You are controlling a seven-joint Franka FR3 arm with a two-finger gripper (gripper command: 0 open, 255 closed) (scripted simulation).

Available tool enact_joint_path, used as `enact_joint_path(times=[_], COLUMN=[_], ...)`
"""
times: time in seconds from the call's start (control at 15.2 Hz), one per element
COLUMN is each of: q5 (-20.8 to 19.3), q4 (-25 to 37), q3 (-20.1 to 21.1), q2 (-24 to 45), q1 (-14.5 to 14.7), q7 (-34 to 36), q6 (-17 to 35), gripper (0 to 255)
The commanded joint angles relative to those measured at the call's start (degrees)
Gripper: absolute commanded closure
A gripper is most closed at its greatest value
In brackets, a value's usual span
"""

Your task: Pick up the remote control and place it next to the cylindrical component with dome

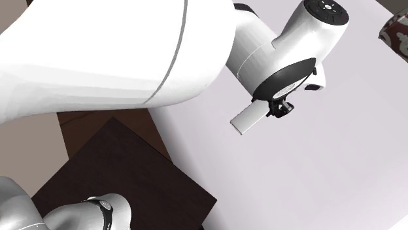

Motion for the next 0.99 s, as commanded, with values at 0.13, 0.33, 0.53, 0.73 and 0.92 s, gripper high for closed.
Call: enact_joint_path(times=[0.13,0.33,0.53,0.73,0.92], q5=[-0.5,-0.8,-1.1,-1.3,-2.1], q4=[0.8,1.4,2.2,2.8,0.5], q3=[-0.2,-0.3,-0.4,-0.5,1.0], q2=[-2.0,-3.4,-4.6,-5.5,-7.2], q1=[0.2,0.3,0.3,0.4,2.9], q7=[0.3,0.5,0.7,0.8,5.0], q6=[-2.7,-4.8,-6.8,-8.2,-7.7], gripper=[255,255,255,255,255])
